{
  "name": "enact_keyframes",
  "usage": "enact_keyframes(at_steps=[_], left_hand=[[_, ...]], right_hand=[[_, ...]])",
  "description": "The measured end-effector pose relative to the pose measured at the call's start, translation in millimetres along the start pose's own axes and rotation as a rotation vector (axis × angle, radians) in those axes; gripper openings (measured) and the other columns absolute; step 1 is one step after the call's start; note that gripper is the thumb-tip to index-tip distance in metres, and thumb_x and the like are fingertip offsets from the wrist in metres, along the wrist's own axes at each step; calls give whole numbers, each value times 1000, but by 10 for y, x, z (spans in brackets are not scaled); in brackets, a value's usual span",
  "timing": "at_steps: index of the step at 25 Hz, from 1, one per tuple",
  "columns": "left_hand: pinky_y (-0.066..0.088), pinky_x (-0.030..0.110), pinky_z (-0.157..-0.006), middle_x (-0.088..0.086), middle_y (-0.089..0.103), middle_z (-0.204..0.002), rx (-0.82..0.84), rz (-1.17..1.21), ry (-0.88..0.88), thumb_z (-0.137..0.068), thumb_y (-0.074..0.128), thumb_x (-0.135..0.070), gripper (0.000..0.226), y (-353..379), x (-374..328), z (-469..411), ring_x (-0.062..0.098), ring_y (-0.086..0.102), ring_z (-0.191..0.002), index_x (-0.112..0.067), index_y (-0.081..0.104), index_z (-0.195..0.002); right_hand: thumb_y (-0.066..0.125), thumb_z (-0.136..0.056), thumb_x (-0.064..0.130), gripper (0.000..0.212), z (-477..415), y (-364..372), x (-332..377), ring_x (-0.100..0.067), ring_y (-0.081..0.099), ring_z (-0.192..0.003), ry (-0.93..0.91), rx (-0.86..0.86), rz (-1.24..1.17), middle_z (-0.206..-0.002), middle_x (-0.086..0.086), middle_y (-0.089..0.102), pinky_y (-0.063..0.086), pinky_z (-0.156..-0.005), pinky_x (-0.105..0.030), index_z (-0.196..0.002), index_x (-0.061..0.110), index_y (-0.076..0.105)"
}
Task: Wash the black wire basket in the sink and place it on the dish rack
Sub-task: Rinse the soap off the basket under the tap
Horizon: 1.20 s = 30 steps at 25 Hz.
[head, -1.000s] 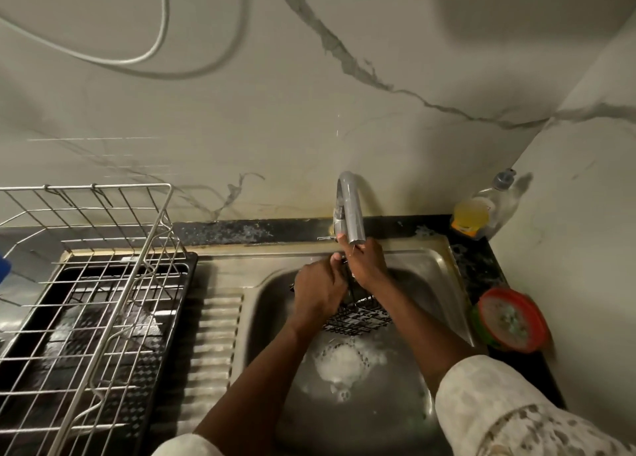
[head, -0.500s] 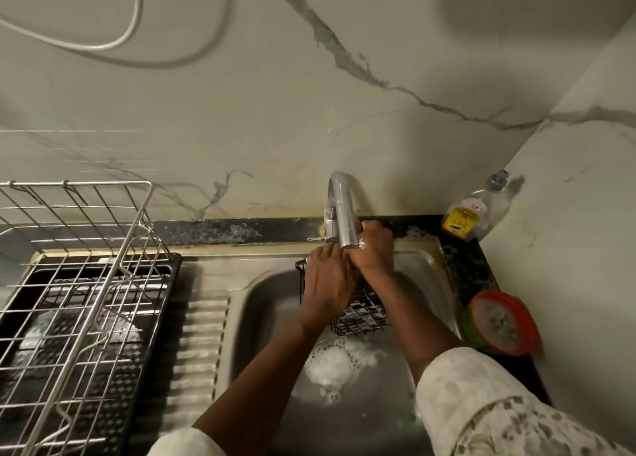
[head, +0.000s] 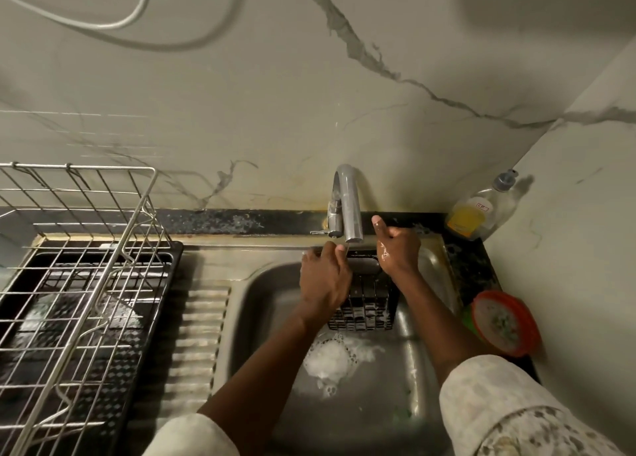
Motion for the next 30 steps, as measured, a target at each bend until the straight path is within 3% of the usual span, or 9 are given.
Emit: enact_keyframes(at_steps=[3,5,7,10,13,18,22,26,30], left_hand=[[15,58,-126,16,41,-156,-84,-293,187,-106,17,-56,55,107,-244,174,37,26,-153,-29,57,-133],[17,52,-127,10,60,-138,-101,-370,373,-109,21,-43,48,137,-355,265,30,45,-141,-25,61,-129],[43,41,-106,4,70,-110,-122,-346,430,-109,27,-38,41,40,-419,219,24,64,-110,-24,66,-112],[46,31,-61,-3,66,-73,-87,-291,384,-111,27,-44,47,-106,-283,32,15,63,-64,-25,62,-85],[55,33,-50,0,65,-65,8,112,215,-113,26,-45,55,-215,49,-131,19,64,-55,-18,65,-84],[43,53,-109,6,67,-117,-164,-256,128,-109,13,-46,56,-3,-179,227,27,60,-118,-22,64,-116],[26,50,-123,5,61,-134,-147,-258,323,-109,10,-43,59,149,-411,478,25,49,-134,-18,58,-133],[48,36,-91,-5,67,-93,-127,-238,428,-110,25,-46,46,-140,-239,251,10,60,-87,-27,67,-101],[37,25,-55,-2,56,-57,-166,-252,91,-108,22,-60,71,-391,-21,-73,12,49,-50,-16,62,-67]], right_hand=[[60,-97,51,63,55,71,-56,-17,51,-45,34,15,-28,-48,-6,55,42,-57,-30,-51,8,52],[64,-94,51,62,105,111,-106,-17,57,-44,91,31,-133,-49,-7,59,50,-52,-29,-55,3,57],[63,-94,53,64,117,119,-117,-19,60,-44,77,32,-144,-50,-10,61,50,-50,-30,-57,0,58],[61,-95,52,64,111,100,-93,-13,50,-43,46,41,-90,-47,-5,56,40,-49,-23,-53,5,52],[61,-96,49,62,148,99,-103,-12,38,-44,19,17,-64,-47,-2,45,35,-49,-24,-50,12,44],[59,-97,50,65,108,239,-50,-15,41,-41,-20,21,-34,-46,-5,51,40,-51,-31,-55,1,54],[60,-97,48,61,128,187,-94,-19,53,-45,-24,-3,-58,-51,-10,59,45,-53,-29,-55,5,57],[60,-97,47,53,209,221,-54,-18,65,-53,52,34,-125,-57,-6,67,54,-58,-34,-60,10,64],[61,-99,27,36,409,401,292,-15,62,-55,-29,95,-151,-63,-4,64,51,-51,-31,-66,16,62]])
Point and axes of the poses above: each hand's wrist, its own z-axis away from the middle knuckle, its own y-axis out of the palm, x = y × z, the point moved 2 cm from there along -z, towards the middle knuckle
